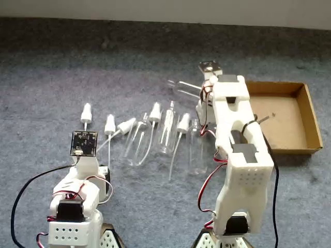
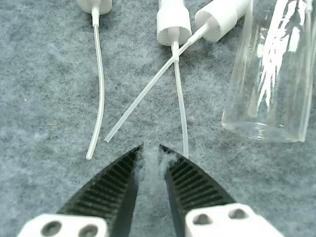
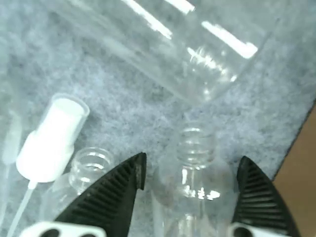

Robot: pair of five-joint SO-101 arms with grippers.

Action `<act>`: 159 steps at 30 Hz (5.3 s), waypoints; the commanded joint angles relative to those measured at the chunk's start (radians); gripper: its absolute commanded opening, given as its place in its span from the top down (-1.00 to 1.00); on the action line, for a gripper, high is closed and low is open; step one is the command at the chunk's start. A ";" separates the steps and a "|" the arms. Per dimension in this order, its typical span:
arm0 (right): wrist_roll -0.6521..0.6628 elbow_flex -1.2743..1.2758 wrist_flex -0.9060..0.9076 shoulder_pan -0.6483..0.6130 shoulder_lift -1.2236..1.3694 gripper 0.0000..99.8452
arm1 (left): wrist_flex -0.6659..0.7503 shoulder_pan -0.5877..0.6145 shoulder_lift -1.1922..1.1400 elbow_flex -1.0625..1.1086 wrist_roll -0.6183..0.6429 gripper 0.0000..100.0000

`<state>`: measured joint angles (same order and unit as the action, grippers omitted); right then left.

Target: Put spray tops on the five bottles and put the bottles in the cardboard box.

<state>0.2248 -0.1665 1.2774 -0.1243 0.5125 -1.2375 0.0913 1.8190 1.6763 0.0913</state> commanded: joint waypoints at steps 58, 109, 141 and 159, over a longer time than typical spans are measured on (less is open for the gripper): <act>0.002 -0.136 0.162 0.071 -0.045 0.87 | 0.003 -0.010 0.005 0.019 -0.008 0.98; 0.008 -0.271 0.481 0.077 -0.909 0.87 | -0.038 -0.013 0.005 0.019 -0.193 0.98; 0.008 0.515 0.147 0.079 -1.644 0.87 | -0.031 -0.007 0.007 0.019 -0.331 0.98; 0.000 1.484 -0.496 0.077 -2.224 0.87 | 0.002 -0.008 0.007 0.019 -0.470 0.98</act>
<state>0.2202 1.2927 0.8385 -0.0552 -1.6448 -1.2543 0.0898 1.8190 1.6763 -0.3629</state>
